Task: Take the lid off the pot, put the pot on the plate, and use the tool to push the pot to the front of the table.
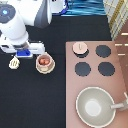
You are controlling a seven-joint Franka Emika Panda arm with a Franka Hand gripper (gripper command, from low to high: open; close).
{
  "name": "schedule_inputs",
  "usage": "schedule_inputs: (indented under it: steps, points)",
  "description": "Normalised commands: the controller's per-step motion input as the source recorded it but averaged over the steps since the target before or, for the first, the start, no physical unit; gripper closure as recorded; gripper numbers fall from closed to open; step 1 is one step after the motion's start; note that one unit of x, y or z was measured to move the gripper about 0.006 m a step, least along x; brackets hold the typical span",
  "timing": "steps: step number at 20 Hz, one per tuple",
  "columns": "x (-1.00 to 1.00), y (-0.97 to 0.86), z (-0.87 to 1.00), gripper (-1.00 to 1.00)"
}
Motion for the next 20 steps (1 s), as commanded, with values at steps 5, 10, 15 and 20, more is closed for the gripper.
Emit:
schedule_inputs:
  steps: [5,10,15,20]
  points:
    - [-0.44,-0.68,0.17,-1.00]
    - [-0.45,-0.72,0.03,-1.00]
    - [-0.53,-0.70,-0.20,-1.00]
    - [-0.80,-0.49,-0.66,-1.00]
